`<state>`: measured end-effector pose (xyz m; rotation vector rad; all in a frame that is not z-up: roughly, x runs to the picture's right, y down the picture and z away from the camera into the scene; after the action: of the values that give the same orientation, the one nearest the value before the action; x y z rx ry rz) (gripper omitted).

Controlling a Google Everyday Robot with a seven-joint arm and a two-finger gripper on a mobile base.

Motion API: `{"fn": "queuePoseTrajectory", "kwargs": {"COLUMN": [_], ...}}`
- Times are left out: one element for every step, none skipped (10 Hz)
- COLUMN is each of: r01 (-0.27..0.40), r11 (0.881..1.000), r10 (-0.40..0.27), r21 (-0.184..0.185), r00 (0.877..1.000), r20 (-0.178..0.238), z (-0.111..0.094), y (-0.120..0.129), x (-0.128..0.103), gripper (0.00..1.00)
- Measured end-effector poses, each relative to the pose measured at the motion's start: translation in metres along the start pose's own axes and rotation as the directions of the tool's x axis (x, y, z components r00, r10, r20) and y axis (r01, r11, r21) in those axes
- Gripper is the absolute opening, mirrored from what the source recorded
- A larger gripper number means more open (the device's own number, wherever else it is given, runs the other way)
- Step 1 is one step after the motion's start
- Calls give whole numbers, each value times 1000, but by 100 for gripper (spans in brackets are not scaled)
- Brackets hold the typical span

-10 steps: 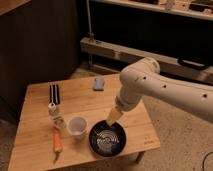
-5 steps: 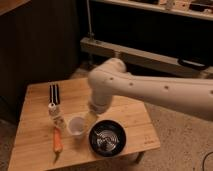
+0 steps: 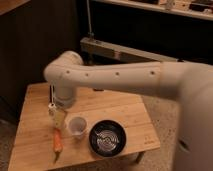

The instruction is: Move the arm in a circular motion

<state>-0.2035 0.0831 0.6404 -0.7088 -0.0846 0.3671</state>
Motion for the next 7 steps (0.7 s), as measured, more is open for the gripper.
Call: {"fn": "queuePoseTrajectory", "kwargs": {"r01": [3, -5, -18, -43, -63, -93, -122], "r11": [1000, 1000, 1000, 999, 997, 994, 991], "r10": [-3, 5, 18, 42, 62, 92, 121], "r21": [13, 21, 25, 34, 43, 48, 51], "r00": [1000, 1000, 1000, 999, 998, 995, 992], "r20": [4, 7, 10, 19, 21, 28, 34], "z": [1, 1, 0, -2, -4, -7, -9], "y": [-15, -27, -41, -69, -90, -113, -131], "x": [-24, -32, -38, -41, -37, -30, -22], "gripper": [80, 80, 80, 80, 80, 80, 80]}}
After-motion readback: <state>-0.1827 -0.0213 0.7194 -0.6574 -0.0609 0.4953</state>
